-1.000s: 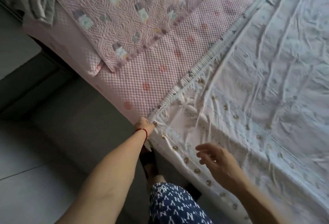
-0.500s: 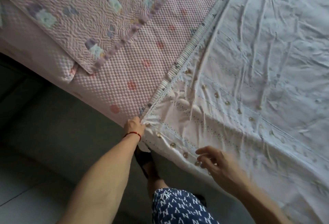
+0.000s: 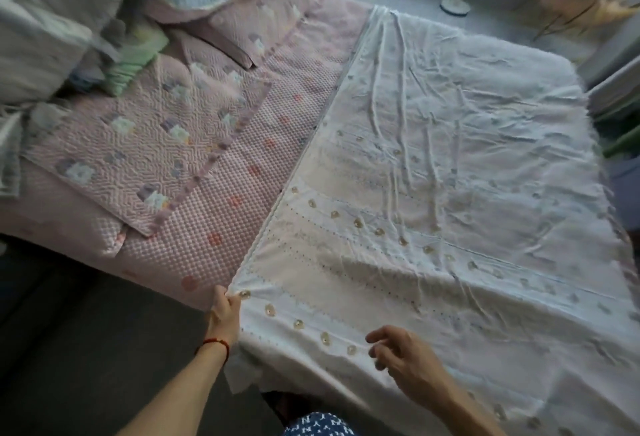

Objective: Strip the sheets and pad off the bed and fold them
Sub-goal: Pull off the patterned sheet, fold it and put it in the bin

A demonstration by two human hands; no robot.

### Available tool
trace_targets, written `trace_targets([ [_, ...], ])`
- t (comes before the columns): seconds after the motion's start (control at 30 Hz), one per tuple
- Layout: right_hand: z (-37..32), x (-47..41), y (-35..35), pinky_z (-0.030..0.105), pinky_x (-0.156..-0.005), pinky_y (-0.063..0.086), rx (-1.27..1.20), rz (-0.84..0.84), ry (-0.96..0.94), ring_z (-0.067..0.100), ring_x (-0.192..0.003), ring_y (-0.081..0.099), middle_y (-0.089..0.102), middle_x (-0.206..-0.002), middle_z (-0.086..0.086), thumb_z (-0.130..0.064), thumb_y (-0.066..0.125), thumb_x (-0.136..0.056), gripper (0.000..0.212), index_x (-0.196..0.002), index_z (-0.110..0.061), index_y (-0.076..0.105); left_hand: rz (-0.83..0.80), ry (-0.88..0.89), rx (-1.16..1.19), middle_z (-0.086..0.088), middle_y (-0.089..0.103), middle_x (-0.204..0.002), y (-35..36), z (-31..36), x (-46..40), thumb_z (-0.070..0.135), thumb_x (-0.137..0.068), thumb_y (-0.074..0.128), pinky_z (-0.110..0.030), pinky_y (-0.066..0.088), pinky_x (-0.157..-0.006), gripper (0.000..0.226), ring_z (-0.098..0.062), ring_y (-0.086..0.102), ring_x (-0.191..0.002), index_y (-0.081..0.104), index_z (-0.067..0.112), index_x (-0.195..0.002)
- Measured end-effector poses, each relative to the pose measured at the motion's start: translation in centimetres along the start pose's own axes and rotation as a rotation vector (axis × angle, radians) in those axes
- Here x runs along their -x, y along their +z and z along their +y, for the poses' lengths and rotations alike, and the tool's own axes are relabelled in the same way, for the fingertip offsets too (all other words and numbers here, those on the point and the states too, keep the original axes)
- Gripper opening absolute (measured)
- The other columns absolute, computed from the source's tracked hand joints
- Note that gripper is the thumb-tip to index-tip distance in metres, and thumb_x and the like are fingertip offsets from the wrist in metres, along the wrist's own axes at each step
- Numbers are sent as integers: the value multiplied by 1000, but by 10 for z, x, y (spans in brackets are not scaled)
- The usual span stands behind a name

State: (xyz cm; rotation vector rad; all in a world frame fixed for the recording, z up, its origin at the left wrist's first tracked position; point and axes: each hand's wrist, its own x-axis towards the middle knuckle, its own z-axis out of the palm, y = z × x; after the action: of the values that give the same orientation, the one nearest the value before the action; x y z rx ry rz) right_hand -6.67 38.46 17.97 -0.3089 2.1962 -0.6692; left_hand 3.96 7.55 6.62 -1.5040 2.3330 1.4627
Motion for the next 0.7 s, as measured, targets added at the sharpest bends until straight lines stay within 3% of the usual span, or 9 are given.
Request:
trace_targets([
  [0.07,21,16,-12,31,-74,60,-54,44,-21,7,-78,71,76,-87,-2,-20,55,-99,17,-102,-31,68,-28,150,-63,-13,48,-83,5,21,27,21,-105,45,-33,35,-59,20,-25,48,-74,41,4,-93],
  [0.2,73,52,-39,30,-76,60,-167,100,-52,8,-80,71,75,-90,-2,-19,54,-101,17,-109,-25,68,-150,298,-246,-2,60,-86,41,76,96,37,-103,48,-35,46,-66,16,-22,59,-78,45,23,-95],
  [0.33,113,73,-58,34,-79,61,-277,139,-90,10,-85,71,73,-96,-3,-21,53,-102,19,-114,-24,67,-265,485,-403,-5,62,-80,105,131,163,26,-103,49,-37,45,-65,11,-28,60,-73,46,16,-99],
  [0.5,171,106,-83,26,-77,59,-367,176,-27,11,-83,72,74,-99,-1,-18,52,-100,21,-114,-20,68,-411,568,-637,-12,65,-103,199,171,229,23,-100,46,-37,51,-78,33,-30,62,-88,41,17,-132],
  [0.6,218,121,-105,21,-68,55,-412,207,67,9,-82,71,74,-100,1,-17,52,-100,21,-114,-20,67,-551,557,-778,-14,63,-112,258,189,255,16,-94,52,-43,53,-89,42,-33,62,-101,39,14,-133],
  [0.7,269,137,-121,20,-66,53,-485,310,180,13,-82,71,73,-99,3,-13,52,-101,18,-110,-20,66,-685,529,-896,-16,56,-126,320,198,273,23,-91,62,-44,48,-98,42,-35,58,-112,43,10,-126],
])
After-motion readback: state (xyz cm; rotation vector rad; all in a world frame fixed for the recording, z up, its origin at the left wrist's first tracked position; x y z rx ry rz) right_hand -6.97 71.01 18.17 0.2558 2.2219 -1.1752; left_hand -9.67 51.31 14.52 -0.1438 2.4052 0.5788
